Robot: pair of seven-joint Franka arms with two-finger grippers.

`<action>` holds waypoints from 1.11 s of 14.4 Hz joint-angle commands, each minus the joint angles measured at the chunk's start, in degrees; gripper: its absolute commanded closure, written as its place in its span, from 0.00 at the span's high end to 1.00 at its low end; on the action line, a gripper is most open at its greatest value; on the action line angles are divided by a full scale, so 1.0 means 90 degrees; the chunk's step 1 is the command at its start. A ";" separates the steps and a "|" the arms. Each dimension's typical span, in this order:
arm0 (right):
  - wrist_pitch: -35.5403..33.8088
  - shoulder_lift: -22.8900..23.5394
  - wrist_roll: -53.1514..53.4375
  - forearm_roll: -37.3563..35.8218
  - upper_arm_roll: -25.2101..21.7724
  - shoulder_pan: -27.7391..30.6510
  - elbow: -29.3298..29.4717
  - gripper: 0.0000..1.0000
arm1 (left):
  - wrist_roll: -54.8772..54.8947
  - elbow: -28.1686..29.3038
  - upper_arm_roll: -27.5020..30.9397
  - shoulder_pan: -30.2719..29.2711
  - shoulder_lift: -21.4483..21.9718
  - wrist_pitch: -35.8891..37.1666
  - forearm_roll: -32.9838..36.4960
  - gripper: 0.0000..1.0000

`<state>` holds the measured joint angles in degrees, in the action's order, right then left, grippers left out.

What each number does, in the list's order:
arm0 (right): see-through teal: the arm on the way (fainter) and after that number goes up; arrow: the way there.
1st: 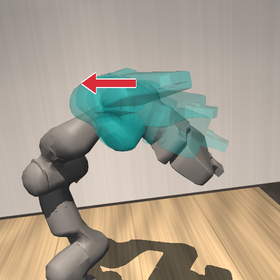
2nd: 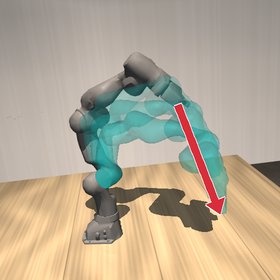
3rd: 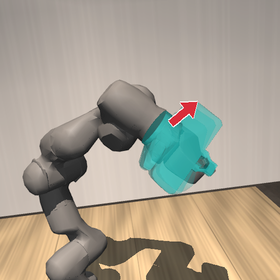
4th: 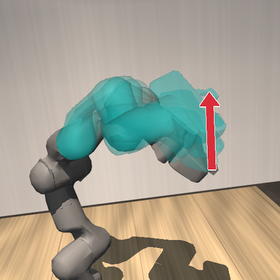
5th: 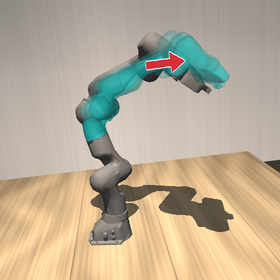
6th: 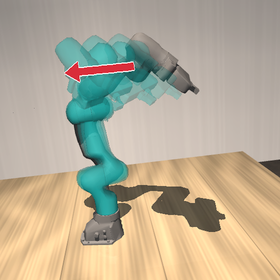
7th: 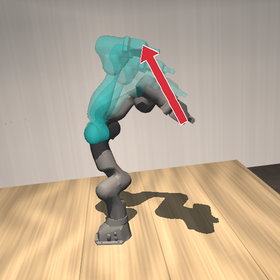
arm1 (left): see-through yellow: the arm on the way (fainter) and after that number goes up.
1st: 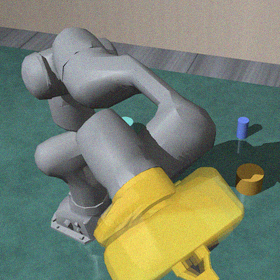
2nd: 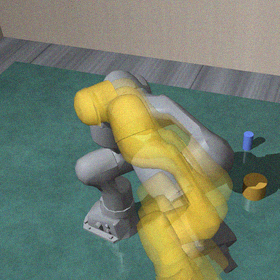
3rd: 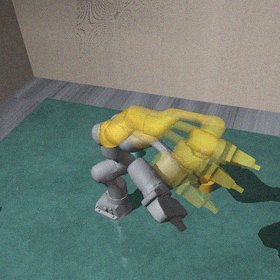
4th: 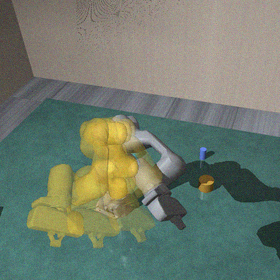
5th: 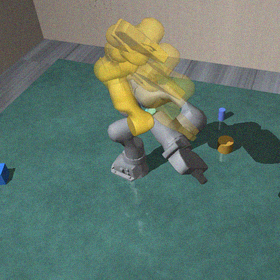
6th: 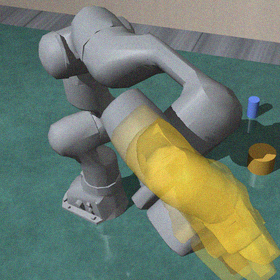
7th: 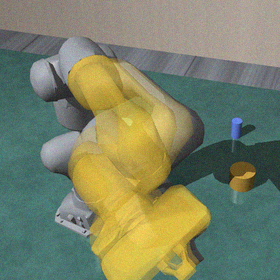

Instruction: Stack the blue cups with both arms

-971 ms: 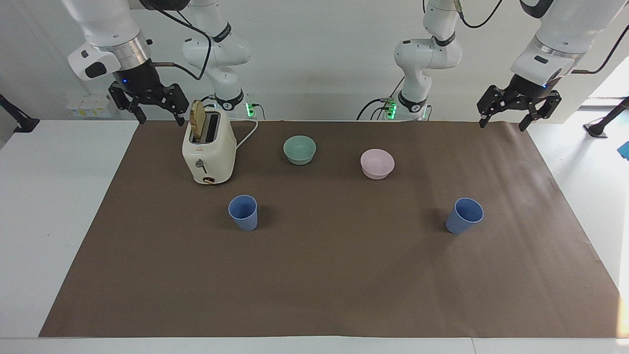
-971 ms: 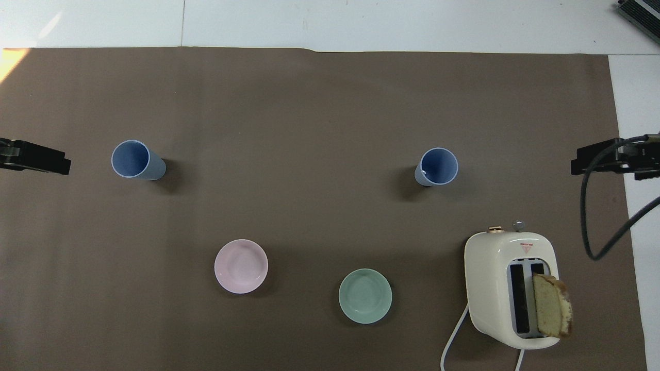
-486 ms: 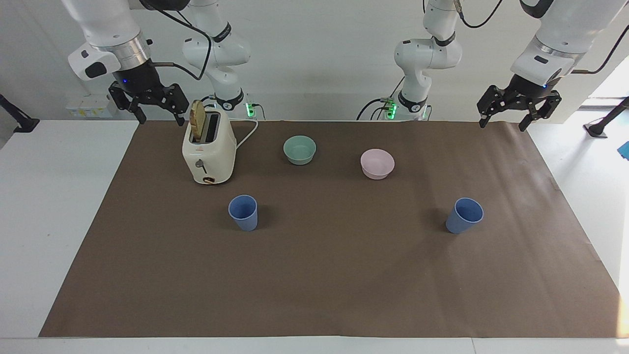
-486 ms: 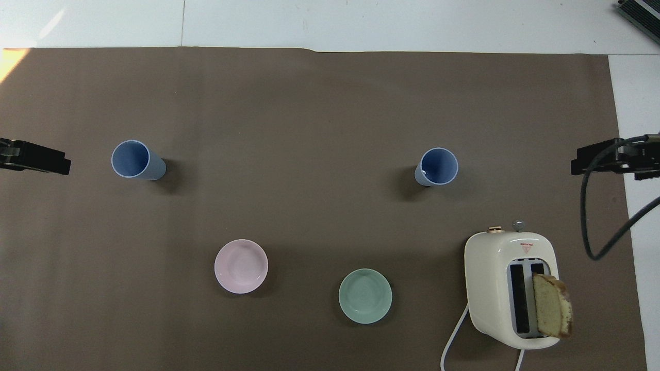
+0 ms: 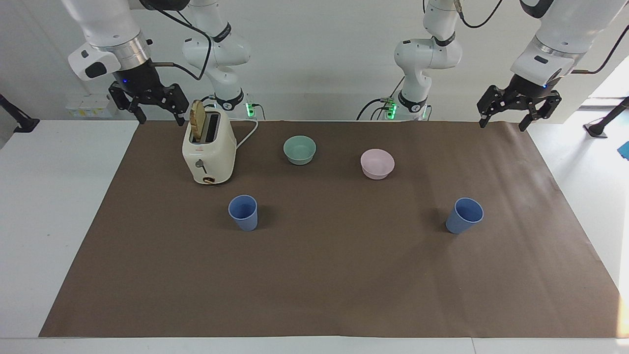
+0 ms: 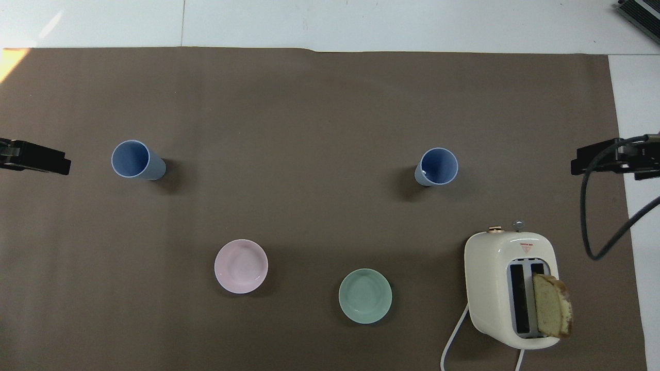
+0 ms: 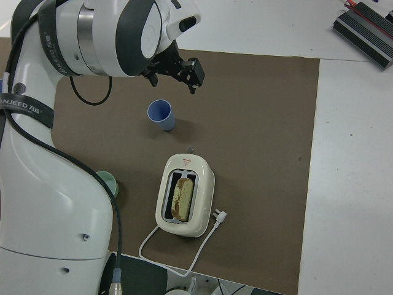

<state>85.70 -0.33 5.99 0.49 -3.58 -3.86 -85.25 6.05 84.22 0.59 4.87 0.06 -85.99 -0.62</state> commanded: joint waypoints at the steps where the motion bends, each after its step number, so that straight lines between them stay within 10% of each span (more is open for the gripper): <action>1: 0.0029 -0.0042 0.0067 0.0082 0.0037 0.0078 -0.0029 1.00 | 0.0031 -0.0042 0.0003 -0.0013 0.0023 0.0102 0.0059 1.00; 16: 0.0019 -0.0042 0.0067 0.0082 0.0037 0.0078 -0.0029 1.00 | 0.0471 0.1460 0.0013 -0.0482 0.0208 -0.1361 -0.0097 1.00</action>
<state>85.70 -0.33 5.99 0.49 -3.58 -3.86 -85.25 9.35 91.20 1.16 1.22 0.21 -93.56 -0.80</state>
